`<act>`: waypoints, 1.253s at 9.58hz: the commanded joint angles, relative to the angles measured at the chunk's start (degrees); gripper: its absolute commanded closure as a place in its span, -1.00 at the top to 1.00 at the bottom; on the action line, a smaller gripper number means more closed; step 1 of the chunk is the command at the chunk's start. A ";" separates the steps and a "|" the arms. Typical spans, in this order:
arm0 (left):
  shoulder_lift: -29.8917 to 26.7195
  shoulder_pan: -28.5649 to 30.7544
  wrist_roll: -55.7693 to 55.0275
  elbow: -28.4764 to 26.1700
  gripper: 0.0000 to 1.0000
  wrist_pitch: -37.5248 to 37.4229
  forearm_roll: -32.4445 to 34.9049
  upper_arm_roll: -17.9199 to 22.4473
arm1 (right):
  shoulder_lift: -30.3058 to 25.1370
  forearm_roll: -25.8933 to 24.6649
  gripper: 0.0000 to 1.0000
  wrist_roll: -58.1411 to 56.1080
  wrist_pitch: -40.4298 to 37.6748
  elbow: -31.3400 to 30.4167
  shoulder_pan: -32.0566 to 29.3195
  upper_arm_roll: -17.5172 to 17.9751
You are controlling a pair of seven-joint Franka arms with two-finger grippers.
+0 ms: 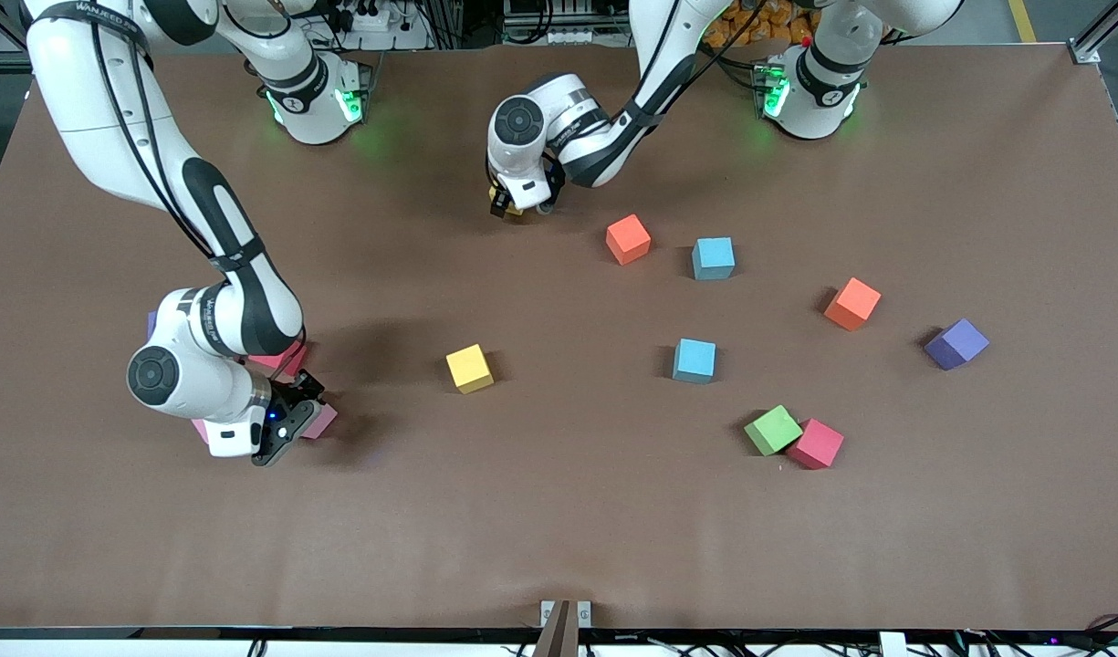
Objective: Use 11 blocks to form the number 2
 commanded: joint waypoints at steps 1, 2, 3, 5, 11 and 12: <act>-2.22 -0.03 -2.66 -1.93 -1.00 0.77 -0.40 0.83 | -0.26 0.96 0.05 -0.31 -0.82 0.66 -0.09 0.36; -4.15 1.45 -2.93 -3.86 -1.00 0.50 -0.32 0.83 | -0.35 0.96 0.04 -0.14 -1.26 0.92 0.09 0.36; -5.82 3.73 -2.93 -5.70 -1.00 0.50 -0.32 0.83 | -0.53 0.96 0.04 -0.05 -1.70 1.18 0.09 0.45; -7.24 8.56 -3.63 -7.74 -1.00 0.59 -0.32 0.74 | -0.70 1.05 0.03 1.26 -3.45 1.97 0.44 0.54; -16.37 18.95 -10.84 -23.72 -1.00 9.02 -0.32 -8.91 | -2.81 0.96 0.04 2.51 -6.08 1.62 4.65 0.80; -16.73 19.92 -11.19 -24.00 -1.00 9.20 -0.32 -10.15 | -3.68 0.96 0.04 2.33 -7.23 1.28 5.36 0.98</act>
